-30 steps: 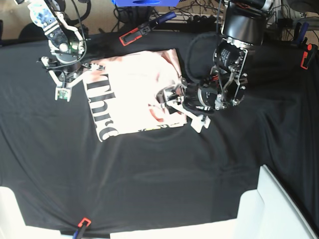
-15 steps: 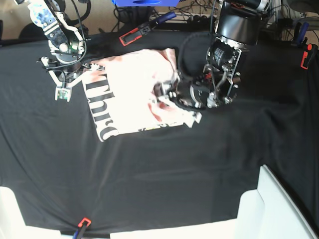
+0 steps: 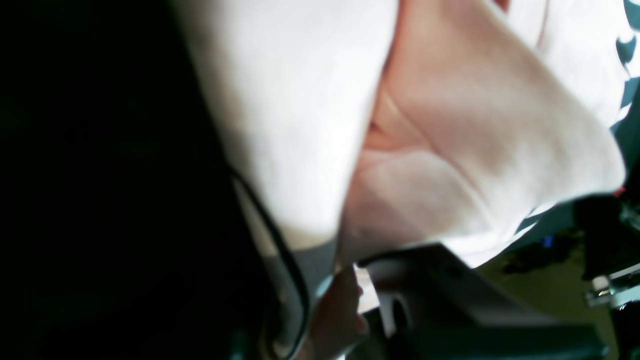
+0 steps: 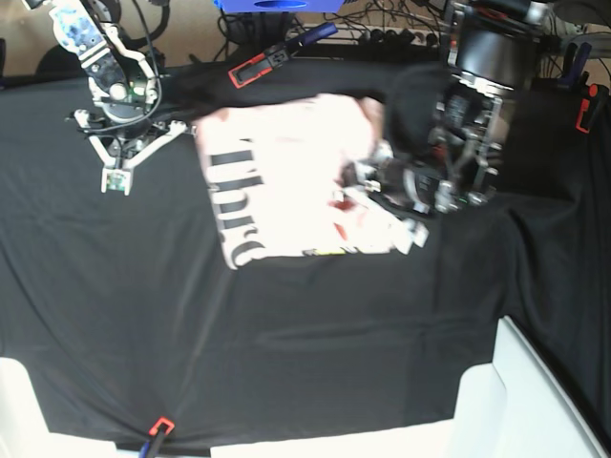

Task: Fold the T-shirt properly
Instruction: 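Fold the grasped side over the shirt with the left gripper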

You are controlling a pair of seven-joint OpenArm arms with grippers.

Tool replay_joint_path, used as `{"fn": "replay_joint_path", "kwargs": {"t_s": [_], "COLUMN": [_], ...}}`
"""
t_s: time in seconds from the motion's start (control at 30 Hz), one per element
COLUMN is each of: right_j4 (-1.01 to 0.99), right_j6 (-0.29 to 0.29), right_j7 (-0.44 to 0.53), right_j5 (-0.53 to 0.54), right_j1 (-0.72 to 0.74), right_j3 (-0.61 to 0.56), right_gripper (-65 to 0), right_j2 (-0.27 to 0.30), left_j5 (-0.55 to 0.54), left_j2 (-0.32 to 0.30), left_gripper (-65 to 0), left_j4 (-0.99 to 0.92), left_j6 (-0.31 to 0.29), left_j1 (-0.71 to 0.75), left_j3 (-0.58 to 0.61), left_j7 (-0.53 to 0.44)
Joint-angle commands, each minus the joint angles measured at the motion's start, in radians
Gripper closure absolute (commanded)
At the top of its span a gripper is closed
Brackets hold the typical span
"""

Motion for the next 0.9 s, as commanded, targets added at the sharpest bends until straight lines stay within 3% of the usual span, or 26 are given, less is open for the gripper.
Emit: {"fn": "replay_joint_path", "kwargs": {"t_s": [0.0,0.13,0.33,0.5,0.87], "right_j4": [0.011,0.011,0.011,0.011,-0.015], "right_j6": [-0.007,-0.007,-0.007,-0.007,-0.007], "right_j7": [0.018,0.018,0.018,0.018,0.018], "right_j5": [-0.015,-0.015,-0.015,-0.015,-0.015], "right_j1": [0.004,0.008,0.016,0.019,0.03], "right_j3": [0.006,0.006,0.006,0.006,0.007], "right_gripper": [0.0,0.0,0.0,0.0,0.0], "right_j2": [0.006,0.006,0.004,0.006,0.007], "left_j5": [-0.012,0.057,0.251,0.349,0.558], "left_j2": [-0.013,-0.033,-0.024,0.045,0.223], "left_gripper": [0.0,0.0,0.0,0.0,0.0], "left_j4": [0.02,0.021,-0.007,-0.224,-0.646], "left_j6": [-0.003,-0.003,-0.003,-0.005,-0.005], "left_j1": [-0.053,-0.159,-0.336,-0.489,-0.684], "left_j3": [-0.004,0.021,0.219,0.401,0.662], "left_j7": [0.014,0.091,0.155,0.146,-0.11]}}
